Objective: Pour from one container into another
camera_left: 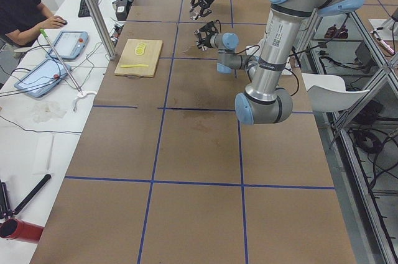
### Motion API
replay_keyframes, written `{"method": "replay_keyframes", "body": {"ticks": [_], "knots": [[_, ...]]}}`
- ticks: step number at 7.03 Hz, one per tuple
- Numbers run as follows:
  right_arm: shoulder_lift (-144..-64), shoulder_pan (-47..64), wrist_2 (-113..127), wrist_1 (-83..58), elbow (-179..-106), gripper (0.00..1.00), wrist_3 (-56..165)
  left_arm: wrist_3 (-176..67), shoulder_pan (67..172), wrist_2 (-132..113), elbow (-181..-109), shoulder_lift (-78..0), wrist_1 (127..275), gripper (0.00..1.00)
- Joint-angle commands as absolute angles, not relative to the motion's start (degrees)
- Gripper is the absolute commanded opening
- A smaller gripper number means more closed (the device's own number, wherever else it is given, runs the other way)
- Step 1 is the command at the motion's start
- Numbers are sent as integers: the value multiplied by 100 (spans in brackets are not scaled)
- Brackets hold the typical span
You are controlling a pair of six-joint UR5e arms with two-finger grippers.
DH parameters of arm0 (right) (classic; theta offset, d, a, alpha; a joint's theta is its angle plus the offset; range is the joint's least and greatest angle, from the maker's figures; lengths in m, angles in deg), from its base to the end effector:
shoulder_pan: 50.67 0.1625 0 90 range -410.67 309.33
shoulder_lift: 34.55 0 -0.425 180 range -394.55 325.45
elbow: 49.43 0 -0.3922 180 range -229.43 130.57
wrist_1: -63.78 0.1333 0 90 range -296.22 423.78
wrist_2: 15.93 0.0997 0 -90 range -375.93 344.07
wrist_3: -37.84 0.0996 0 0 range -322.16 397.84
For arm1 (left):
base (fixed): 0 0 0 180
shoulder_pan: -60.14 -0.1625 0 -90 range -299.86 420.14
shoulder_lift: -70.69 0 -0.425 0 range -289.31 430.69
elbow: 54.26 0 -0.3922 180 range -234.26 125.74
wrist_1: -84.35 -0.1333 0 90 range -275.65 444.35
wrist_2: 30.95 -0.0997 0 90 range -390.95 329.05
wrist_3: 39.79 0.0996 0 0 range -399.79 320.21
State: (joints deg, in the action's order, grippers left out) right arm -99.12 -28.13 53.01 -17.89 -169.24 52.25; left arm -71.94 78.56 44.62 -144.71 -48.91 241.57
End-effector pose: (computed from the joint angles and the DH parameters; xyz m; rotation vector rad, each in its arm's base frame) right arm -0.4281 -0.3608 0.1762 1.0611 -0.4777 -0.6179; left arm 0.5501 -0.3499 0.2245 1.1933 1.2145 0.3010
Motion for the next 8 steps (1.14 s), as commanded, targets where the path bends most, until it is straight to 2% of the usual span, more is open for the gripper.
{"method": "replay_keyframes", "body": {"ticks": [1, 8], "knots": [[-9784, -2869, 5289, -1831, -16844, 0, 5217, -7187, 7868, 4464, -14234, -5164, 24159, 0], [-9449, -2931, 4895, -2279, -16720, 0, 4464, -7187, 7851, 4481, -14215, -5262, 24159, 0]]}}
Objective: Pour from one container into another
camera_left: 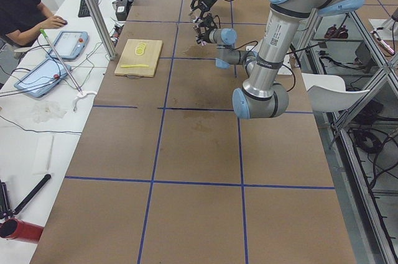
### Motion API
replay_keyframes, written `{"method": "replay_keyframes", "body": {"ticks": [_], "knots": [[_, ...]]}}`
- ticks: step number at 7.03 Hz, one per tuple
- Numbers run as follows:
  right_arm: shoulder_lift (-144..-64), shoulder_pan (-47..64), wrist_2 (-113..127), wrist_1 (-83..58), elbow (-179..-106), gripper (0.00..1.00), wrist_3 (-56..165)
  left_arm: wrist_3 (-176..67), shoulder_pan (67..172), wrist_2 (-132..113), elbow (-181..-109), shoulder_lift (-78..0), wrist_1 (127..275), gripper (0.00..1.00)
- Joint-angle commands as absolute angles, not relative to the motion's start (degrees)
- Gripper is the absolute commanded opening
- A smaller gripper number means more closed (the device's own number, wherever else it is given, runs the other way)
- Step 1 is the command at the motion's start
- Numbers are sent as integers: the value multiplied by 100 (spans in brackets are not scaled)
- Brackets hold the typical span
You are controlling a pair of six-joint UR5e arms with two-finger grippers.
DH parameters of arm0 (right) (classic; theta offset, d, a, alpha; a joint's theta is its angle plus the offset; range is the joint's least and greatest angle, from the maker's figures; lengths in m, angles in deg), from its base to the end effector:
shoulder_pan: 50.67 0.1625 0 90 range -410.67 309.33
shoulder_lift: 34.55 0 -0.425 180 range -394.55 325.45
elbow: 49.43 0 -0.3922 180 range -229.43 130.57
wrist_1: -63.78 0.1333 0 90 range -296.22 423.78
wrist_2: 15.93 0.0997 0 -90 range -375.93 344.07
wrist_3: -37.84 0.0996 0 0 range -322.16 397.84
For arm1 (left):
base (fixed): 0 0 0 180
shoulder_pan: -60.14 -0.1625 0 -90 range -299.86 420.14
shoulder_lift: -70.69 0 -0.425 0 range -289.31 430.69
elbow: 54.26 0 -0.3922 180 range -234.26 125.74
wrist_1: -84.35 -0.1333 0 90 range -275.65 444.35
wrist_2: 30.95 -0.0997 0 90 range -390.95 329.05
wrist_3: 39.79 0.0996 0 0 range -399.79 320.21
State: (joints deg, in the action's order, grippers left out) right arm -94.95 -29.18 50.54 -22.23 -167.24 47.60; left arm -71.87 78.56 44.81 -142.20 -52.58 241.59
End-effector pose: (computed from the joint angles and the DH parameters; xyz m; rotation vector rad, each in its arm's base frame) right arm -0.4475 -0.3622 0.1578 1.0750 -0.3872 -0.6951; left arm 0.5663 -0.3549 0.2018 1.2036 1.2326 0.2978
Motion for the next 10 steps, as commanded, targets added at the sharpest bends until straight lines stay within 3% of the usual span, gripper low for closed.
{"method": "replay_keyframes", "body": {"ticks": [1, 5, 10], "knots": [[-9432, -3018, 4641, -2279, -16720, 0, 4261, -7187, 7859, 4551, -14206, -5262, 24159, 0], [-9028, -3203, 4069, -2796, -16668, 0, 3601, -7187, 7851, 4560, -14215, -5262, 24159, 0], [-9115, -3379, 3577, -2850, -16641, 0, 3154, -7187, 7868, 4560, -14215, -5254, 24176, 0]]}}
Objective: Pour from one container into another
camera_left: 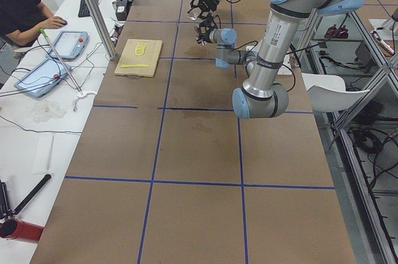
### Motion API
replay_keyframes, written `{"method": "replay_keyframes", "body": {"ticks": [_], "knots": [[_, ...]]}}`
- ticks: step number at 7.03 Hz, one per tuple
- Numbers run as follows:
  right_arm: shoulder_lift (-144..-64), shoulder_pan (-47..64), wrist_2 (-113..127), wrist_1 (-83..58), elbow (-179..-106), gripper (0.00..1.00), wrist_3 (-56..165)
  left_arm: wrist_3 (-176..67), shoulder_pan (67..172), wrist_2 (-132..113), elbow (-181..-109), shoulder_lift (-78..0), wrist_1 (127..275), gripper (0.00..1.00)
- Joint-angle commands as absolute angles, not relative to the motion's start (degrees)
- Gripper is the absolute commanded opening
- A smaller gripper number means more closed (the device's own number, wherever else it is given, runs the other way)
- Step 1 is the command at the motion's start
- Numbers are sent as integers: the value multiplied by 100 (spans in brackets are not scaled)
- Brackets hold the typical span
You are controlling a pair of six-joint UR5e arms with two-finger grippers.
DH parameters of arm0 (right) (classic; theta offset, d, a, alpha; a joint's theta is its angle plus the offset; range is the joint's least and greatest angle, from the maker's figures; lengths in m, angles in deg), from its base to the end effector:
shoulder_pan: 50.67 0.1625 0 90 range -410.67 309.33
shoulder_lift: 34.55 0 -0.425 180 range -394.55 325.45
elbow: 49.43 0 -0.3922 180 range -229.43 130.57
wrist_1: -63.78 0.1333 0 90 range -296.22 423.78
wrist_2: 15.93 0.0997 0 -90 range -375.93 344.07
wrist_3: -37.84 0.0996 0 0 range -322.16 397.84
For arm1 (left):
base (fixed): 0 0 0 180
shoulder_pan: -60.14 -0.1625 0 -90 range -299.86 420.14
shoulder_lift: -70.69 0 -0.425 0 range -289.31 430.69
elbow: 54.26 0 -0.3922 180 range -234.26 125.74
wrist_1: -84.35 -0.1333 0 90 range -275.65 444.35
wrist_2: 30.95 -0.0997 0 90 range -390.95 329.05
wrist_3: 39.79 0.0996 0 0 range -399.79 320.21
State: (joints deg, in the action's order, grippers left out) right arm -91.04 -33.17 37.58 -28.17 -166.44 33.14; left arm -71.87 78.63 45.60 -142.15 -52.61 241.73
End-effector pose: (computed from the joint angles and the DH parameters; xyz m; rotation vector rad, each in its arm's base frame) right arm -0.4647 -0.3484 0.1321 1.1786 -0.0711 -0.8701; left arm 0.5666 -0.3545 0.2016 1.1989 1.2415 0.3079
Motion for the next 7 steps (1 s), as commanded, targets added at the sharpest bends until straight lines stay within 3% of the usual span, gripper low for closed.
{"method": "replay_keyframes", "body": {"ticks": [1, 7], "knots": [[-9115, -3397, 3488, -2868, -16641, 0, 3117, -7187, 7868, 4560, -14215, -5254, 24168, 0], [-9107, -3493, 3144, -2877, -16650, 0, 2389, -7187, 7877, 4560, -14206, -5254, 24176, 0]]}}
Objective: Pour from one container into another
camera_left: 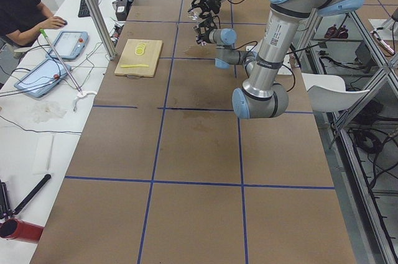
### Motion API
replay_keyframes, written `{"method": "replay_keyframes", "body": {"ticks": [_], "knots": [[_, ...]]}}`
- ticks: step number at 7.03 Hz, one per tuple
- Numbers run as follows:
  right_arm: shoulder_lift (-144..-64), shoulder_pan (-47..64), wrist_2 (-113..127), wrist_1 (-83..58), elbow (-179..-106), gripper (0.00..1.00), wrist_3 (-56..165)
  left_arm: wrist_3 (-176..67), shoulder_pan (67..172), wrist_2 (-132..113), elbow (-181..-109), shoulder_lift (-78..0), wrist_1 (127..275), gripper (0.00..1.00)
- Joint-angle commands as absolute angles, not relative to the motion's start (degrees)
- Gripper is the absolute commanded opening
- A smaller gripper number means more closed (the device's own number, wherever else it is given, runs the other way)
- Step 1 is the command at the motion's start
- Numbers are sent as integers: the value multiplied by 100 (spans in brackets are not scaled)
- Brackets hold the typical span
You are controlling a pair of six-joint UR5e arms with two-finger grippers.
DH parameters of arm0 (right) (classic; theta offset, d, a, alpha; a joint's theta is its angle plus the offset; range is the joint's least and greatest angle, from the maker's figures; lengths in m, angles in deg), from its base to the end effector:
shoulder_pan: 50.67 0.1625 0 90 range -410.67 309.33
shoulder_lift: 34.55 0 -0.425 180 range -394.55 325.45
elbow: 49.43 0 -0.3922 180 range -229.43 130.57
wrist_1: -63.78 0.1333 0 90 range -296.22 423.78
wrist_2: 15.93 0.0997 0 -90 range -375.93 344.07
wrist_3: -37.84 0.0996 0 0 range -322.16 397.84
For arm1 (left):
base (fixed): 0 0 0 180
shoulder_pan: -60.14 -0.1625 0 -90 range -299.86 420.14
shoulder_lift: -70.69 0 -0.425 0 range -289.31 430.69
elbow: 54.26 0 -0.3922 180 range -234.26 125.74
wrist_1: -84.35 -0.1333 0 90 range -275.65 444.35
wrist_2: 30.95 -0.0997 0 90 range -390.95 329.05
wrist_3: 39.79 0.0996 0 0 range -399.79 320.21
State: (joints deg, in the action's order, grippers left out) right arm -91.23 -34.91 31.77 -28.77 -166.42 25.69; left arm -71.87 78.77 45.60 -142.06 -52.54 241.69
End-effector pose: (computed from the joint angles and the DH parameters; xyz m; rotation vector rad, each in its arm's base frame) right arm -0.4684 -0.3403 0.1319 1.2157 0.0850 -0.9567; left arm 0.5662 -0.3560 0.2031 1.1985 1.2372 0.3072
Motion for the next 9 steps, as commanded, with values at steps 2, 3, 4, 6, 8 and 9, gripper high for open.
{"method": "replay_keyframes", "body": {"ticks": [2, 3, 4, 6, 8, 9], "knots": [[-9089, -3493, 3056, -2921, -16659, 0, 2308, -7187, 7877, 4560, -14206, -5254, 24176, 0], [-9098, -3493, 3004, -2912, -16676, 0, 2273, -7187, 7877, 4560, -14206, -5254, 24168, 0], [-9098, -3493, 2960, -2921, -16676, 0, 2247, -7187, 7877, 4560, -14206, -5254, 24168, 0], [-9107, -3511, 2846, -2921, -16676, 0, 2124, -7187, 7877, 4560, -14206, -5254, 24176, 0], [-9046, -3511, 2732, -2921, -16676, 0, 2027, -7187, 7877, 4560, -14206, -5254, 24168, 0], [-9062, -3563, 2592, -2930, -16659, 0, 2018, -7187, 7877, 4560, -14206, -5254, 24168, 0]]}}
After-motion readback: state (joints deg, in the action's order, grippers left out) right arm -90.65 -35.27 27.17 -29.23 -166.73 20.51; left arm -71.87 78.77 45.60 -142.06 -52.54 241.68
